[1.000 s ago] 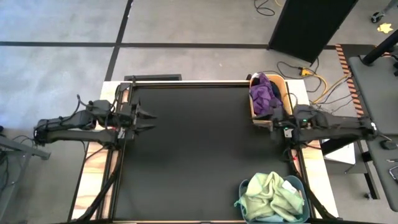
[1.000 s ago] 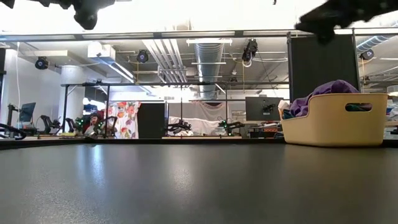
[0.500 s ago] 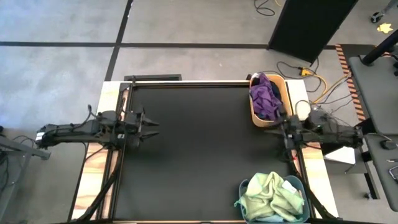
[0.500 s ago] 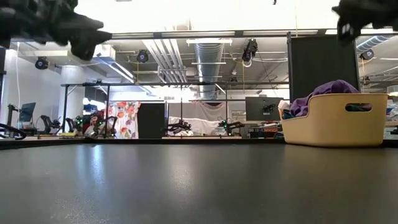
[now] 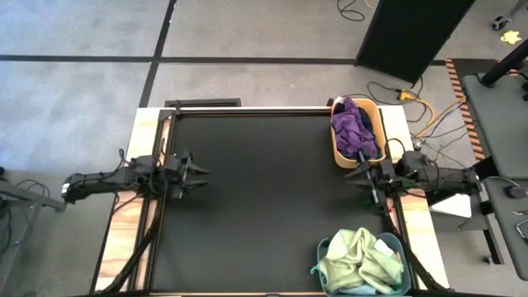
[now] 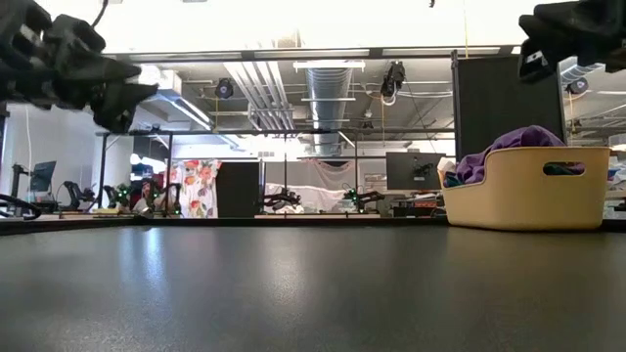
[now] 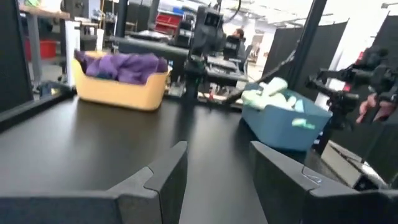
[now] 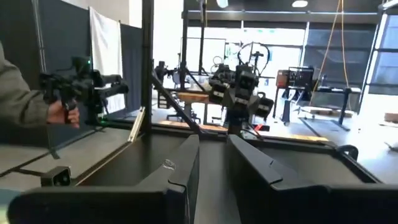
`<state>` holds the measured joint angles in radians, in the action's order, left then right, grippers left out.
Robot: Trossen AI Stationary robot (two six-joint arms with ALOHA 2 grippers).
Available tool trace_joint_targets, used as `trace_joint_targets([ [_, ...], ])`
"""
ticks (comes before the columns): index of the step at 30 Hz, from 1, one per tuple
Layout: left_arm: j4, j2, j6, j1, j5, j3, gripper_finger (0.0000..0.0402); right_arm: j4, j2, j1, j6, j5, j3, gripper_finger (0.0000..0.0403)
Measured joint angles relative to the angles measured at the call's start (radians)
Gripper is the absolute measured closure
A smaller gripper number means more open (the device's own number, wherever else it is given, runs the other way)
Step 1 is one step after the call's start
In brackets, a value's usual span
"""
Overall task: Sort towels by color in basket
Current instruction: Return to Home Position
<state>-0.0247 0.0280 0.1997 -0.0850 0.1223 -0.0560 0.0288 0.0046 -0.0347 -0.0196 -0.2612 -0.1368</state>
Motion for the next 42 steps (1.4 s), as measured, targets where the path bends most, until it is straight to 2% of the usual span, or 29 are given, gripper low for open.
trace_joint_targets([
  [3, 0.068, -0.026, 0.0, 0.017, -0.004, 0.047, 0.0245, 0.005, 0.003, 0.001, 0.003, -0.009, 0.001, 0.033],
  [9, 0.055, 0.007, -0.058, 0.066, -0.047, 0.046, 0.0245, -0.019, -0.004, 0.002, 0.029, -0.139, 0.024, 0.0329],
  [15, 0.052, 0.012, -0.086, 0.09, -0.06, 0.046, 0.0245, 0.113, -0.004, 0.004, 0.037, -0.087, 0.125, 0.0339],
  [19, 0.052, 0.006, -0.15, 0.093, -0.066, 0.046, 0.0245, 0.104, -0.002, 0.004, 0.001, -0.057, 0.125, 0.0337],
  [24, 0.048, 0.01, -0.201, 0.093, -0.088, 0.046, 0.0245, 0.114, -0.002, 0.004, 0.036, -0.044, 0.125, 0.0339],
  [34, 0.047, 0.082, -0.161, 0.093, -0.089, 0.046, 0.0245, 0.094, 0.022, 0.004, 0.055, -0.026, 0.125, 0.0321],
  [42, 0.047, 0.121, -0.157, 0.093, -0.088, 0.046, 0.0245, 0.087, 0.044, 0.004, 0.157, -0.026, 0.126, 0.0312],
])
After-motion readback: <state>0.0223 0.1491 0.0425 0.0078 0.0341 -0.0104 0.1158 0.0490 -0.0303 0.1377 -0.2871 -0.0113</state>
